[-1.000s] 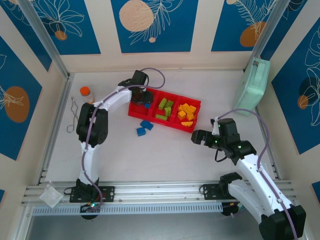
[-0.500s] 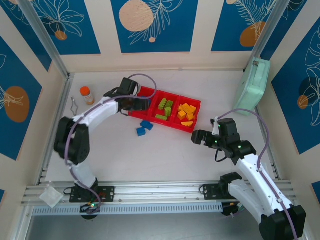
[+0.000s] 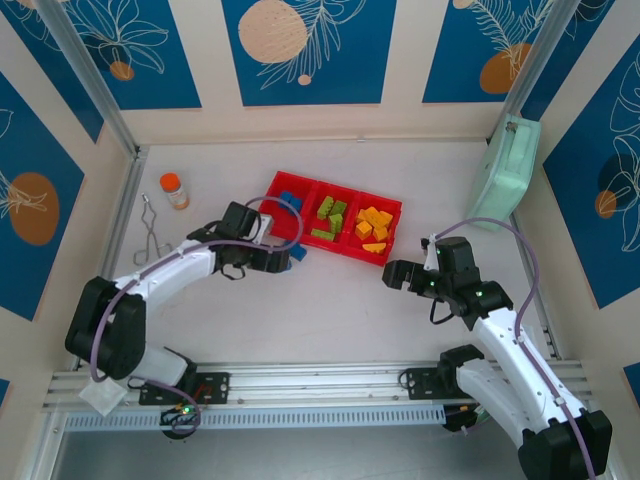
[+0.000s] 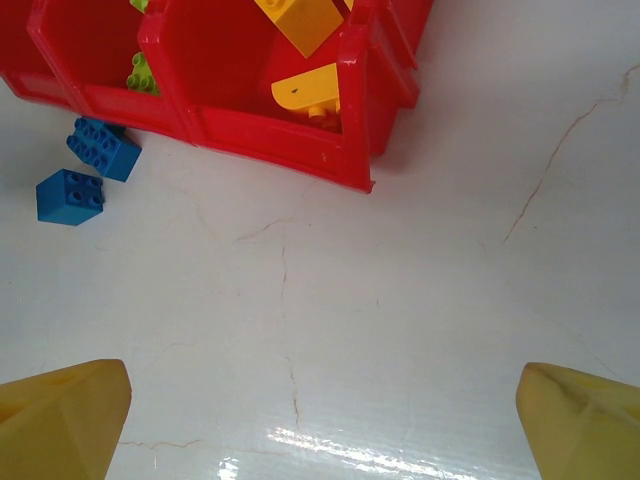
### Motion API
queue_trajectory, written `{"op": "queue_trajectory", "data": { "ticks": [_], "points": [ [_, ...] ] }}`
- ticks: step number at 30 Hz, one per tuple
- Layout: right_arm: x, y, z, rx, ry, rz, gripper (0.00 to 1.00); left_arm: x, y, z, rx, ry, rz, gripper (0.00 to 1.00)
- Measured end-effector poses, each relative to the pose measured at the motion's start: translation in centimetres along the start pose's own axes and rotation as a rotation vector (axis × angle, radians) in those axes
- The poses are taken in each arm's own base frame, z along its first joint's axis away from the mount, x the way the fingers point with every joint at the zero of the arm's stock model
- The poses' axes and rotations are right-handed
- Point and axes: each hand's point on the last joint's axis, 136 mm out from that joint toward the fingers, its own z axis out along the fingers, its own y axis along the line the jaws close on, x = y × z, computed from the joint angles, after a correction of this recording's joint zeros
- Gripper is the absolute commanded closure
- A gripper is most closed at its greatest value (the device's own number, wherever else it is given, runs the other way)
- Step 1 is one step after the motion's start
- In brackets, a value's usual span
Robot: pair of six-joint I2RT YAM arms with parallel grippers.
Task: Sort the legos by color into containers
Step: Pick up the lego from the center of the table.
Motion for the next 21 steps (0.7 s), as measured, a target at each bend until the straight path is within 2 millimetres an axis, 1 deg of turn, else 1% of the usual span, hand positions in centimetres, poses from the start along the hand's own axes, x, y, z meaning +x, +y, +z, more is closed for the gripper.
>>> {"op": "queue_trajectory", "data": {
  "ticks": [1, 3, 6, 10, 14, 16, 21],
  "points": [
    [0.0, 0.0, 0.0, 0.000, 0.000, 0.000, 0.01, 0.0, -0.2, 0.2, 0.006, 0.003, 0.017, 0.01],
    [0.0, 0.1, 0.0, -0.001, 0.001, -0.001, 0.01, 0.4, -0.5, 0.8, 0.013, 0.023, 0.048, 0.01],
    [0.1, 0.1, 0.0, -0.003, 0.003, -0.005, 0.01, 0.7, -0.6, 2.2, 0.009, 0.068, 0.088, 0.01],
    [0.2, 0.2, 0.0, -0.005, 0.005, -0.008, 0.01, -0.1, -1.3, 3.8, 0.000, 0.101, 0.161, 0.00],
    [0.2, 0.2, 0.1, -0.004, 0.009, -0.008, 0.01, -1.1, -2.5, 5.4, -0.025, 0.130, 0.256, 0.04],
    [0.3, 0.1, 0.2, 0.001, 0.016, -0.006, 0.01, -1.4, -2.8, 6.2, -0.039, 0.146, 0.288, 0.07],
    [0.3, -0.1, 0.4, 0.009, 0.022, -0.004, 0.01, -0.9, -2.1, 7.7, -0.082, 0.200, 0.318, 0.15]
  ]
}}
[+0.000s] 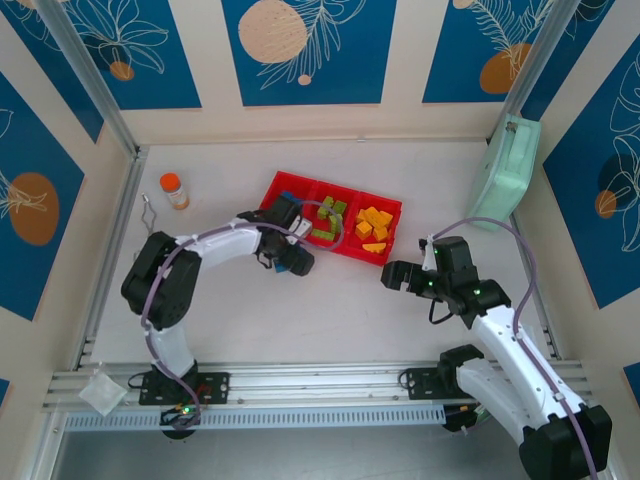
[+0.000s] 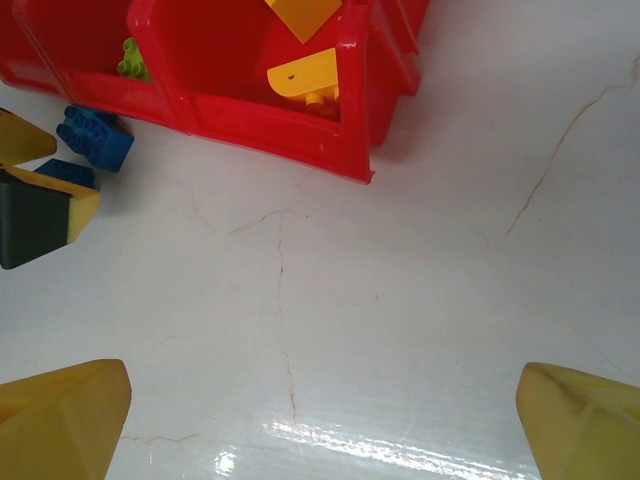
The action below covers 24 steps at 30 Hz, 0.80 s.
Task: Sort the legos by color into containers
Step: Pick up the lego from the center of the table.
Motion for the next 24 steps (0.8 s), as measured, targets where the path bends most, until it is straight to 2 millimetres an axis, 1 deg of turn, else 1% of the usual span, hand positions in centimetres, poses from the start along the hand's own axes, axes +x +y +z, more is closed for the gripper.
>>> {"op": "queue_trajectory", "data": {
  "ticks": [8, 15, 19, 21, 24],
  "points": [
    [-0.1, -0.2, 0.0, 0.013, -0.004, 0.001, 0.01, 1.2, 0.4, 0.3, -0.023, 0.061, 0.004, 0.39],
    [0.0, -0.3, 0.2, 0.018, 0.004, 0.003, 0.01, 1.7, 0.4, 0.3, -0.024, 0.080, -0.016, 0.54],
    [0.0, -0.3, 0.2, 0.019, 0.005, 0.003, 0.01, 2.5, 0.4, 0.5, -0.025, 0.096, -0.040, 0.63],
    [0.0, -0.3, 0.2, 0.019, 0.006, 0.003, 0.01, 2.5, 0.5, 0.4, -0.030, 0.093, -0.054, 0.65],
    [0.0, -0.4, 0.2, 0.019, 0.005, 0.003, 0.01, 3.0, 0.5, -0.3, -0.033, 0.086, -0.077, 0.65]
  ]
}}
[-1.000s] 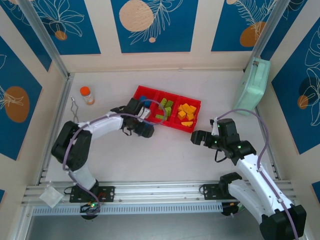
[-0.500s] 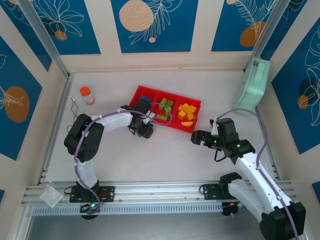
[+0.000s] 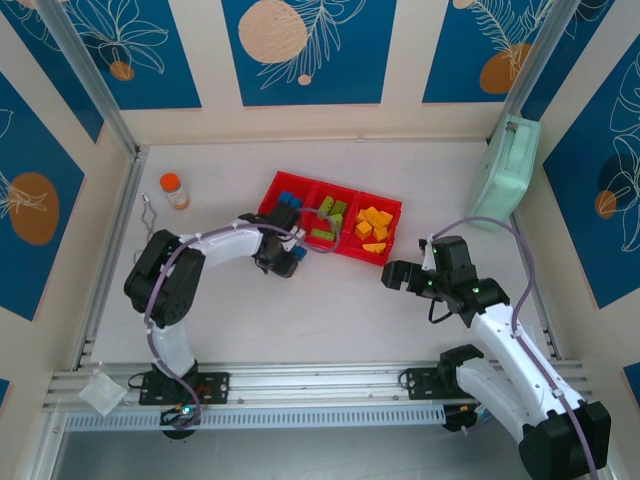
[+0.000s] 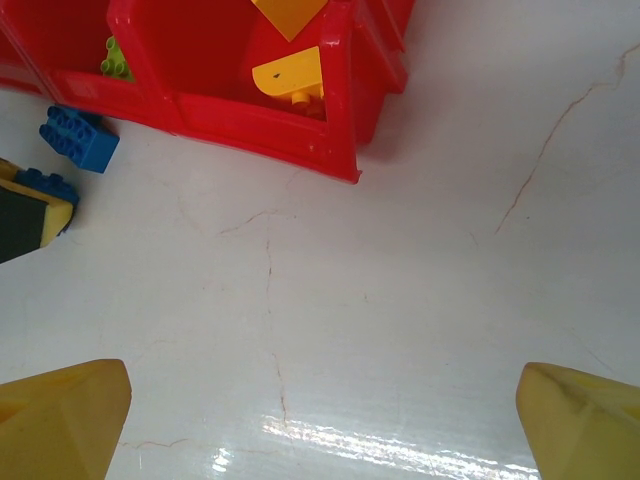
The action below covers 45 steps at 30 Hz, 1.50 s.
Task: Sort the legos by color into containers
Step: Pick up the lego from the center of the table, then place the lego in the container.
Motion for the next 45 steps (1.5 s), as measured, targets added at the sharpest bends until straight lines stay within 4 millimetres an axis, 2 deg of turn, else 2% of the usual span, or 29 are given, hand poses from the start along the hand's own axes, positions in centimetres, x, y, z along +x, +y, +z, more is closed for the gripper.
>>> {"op": "queue_trajectory", "data": {
  "ticks": [3, 6, 8, 14, 17, 21, 24, 29, 33, 37, 40, 42, 45],
  "points": [
    [0.0, 0.0, 0.0, 0.000, -0.001, 0.000, 0.01, 0.1, 0.1, -1.5, 0.002, -0.035, -0.032, 0.65],
    [-0.1, 0.1, -0.1, -0.003, -0.006, -0.001, 0.01, -1.0, 0.7, -3.7, 0.007, -0.107, -0.078, 0.66],
    [-0.1, 0.1, -0.2, -0.005, -0.010, -0.003, 0.01, -1.9, 1.8, -5.1, 0.001, -0.145, -0.122, 0.66],
    [-0.1, 0.1, -0.3, -0.007, -0.013, -0.003, 0.01, -7.3, 4.2, -8.6, -0.037, -0.262, -0.186, 0.68],
    [-0.1, 0.2, -0.3, -0.007, -0.013, -0.003, 0.01, -10.1, 4.9, -9.4, -0.058, -0.307, -0.199, 0.68],
    [-0.2, 0.2, -0.4, -0.011, -0.019, -0.006, 0.01, -12.5, 5.7, -8.4, -0.083, -0.311, -0.213, 0.68],
    [-0.3, 0.3, -0.5, -0.013, -0.023, -0.007, 0.01, -13.4, 6.1, -6.6, -0.097, -0.282, -0.218, 0.68],
    [-0.3, 0.3, -0.4, -0.013, -0.023, -0.006, 0.01, -13.2, 6.8, -3.6, -0.136, -0.207, -0.221, 0.67],
    [-0.3, 0.3, -0.4, -0.013, -0.024, -0.006, 0.01, -12.5, 7.4, -2.2, -0.174, -0.165, -0.223, 0.65],
    [-0.3, 0.1, -0.1, -0.005, -0.013, 0.000, 0.01, -12.7, 8.0, -2.1, -0.197, -0.161, -0.230, 0.57],
    [-0.3, 0.0, -0.1, -0.003, -0.012, 0.002, 0.01, -13.1, 8.3, -2.5, -0.207, -0.175, -0.236, 0.43],
    [-0.3, 0.0, -0.1, -0.003, -0.012, 0.002, 0.01, -13.4, 8.4, -2.8, -0.209, -0.184, -0.239, 0.38],
    [-0.3, 0.0, -0.1, -0.003, -0.012, 0.002, 0.01, -13.6, 8.4, -3.0, -0.214, -0.190, -0.233, 0.35]
  ]
}}
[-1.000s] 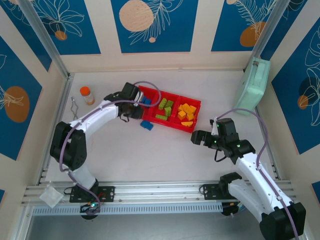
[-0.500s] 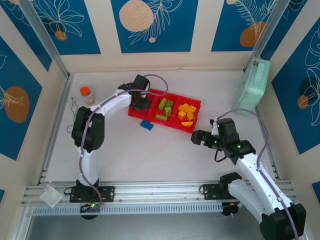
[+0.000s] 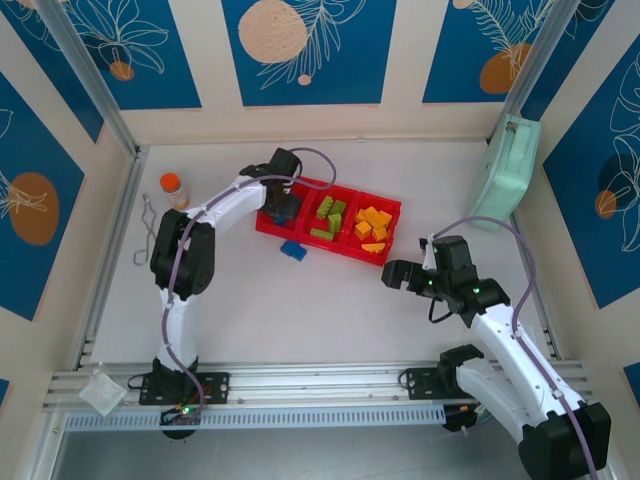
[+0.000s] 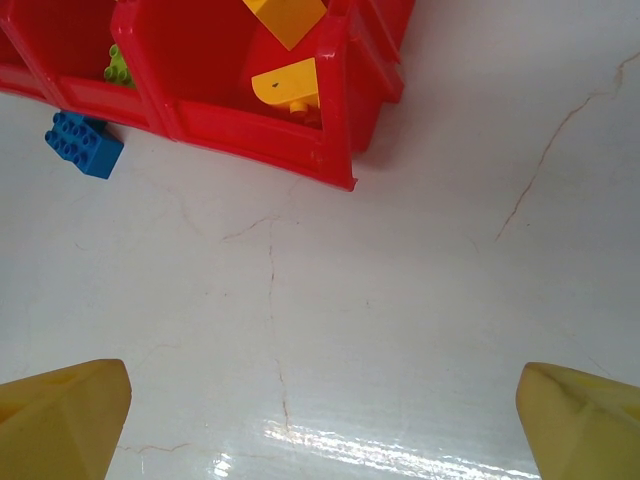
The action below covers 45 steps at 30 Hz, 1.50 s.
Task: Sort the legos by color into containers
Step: Place the lego in the container, then rotate the container at the top-center of the table.
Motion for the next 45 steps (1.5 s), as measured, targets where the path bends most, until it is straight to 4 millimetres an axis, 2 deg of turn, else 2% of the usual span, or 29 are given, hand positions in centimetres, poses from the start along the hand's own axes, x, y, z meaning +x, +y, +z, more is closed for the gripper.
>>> {"op": "queue_trajectory", "data": {
  "ticks": [3, 6, 13, 16, 20, 23, 25, 29, 32, 35, 40, 45],
  "points": [
    [0.0, 0.0, 0.0, 0.000, 0.000, 0.000, 0.01, -0.1, 0.1, -0.4, 0.002, -0.008, -0.002, 0.32],
    [0.0, 0.0, 0.0, 0.000, 0.000, 0.000, 0.01, 0.6, 0.3, -1.7, 0.012, -0.025, -0.004, 0.28],
    [0.0, 0.0, 0.0, 0.000, 0.001, 0.000, 0.01, 3.2, 0.5, -9.1, 0.089, -0.167, -0.038, 0.23],
    [0.1, 0.2, 0.0, -0.012, 0.007, 0.001, 0.01, 5.7, 0.2, -10.7, 0.134, -0.204, -0.074, 0.20],
    [0.8, 1.2, 0.6, -0.066, 0.066, 0.025, 0.00, 10.6, 0.5, -10.1, 0.164, -0.176, -0.143, 0.11],
    [1.7, 2.1, 2.0, -0.100, 0.149, 0.035, 0.00, 14.2, 1.0, -9.5, 0.168, -0.147, -0.199, 0.00],
    [2.4, 3.0, 3.3, -0.114, 0.225, 0.026, 0.01, 15.9, 1.5, -9.7, 0.170, -0.145, -0.233, 0.01],
    [3.0, 5.2, 6.0, -0.123, 0.345, -0.024, 0.02, 16.1, 2.0, -11.2, 0.182, -0.191, -0.274, 0.01],
    [2.6, 6.8, 8.0, -0.129, 0.377, -0.075, 0.02, 15.7, 2.3, -12.4, 0.187, -0.234, -0.294, 0.01],
    [1.9, 7.5, 9.5, -0.135, 0.371, -0.105, 0.02, 15.9, 2.5, -13.0, 0.196, -0.259, -0.301, 0.01],
    [-0.4, 7.4, 11.8, -0.137, 0.337, -0.100, 0.02, 17.6, 2.6, -12.7, 0.202, -0.252, -0.305, 0.01],
    [-3.6, 7.3, 13.8, -0.143, 0.285, -0.097, 0.02, 18.8, 2.4, -11.8, 0.215, -0.218, -0.320, 0.01]
  ]
}}
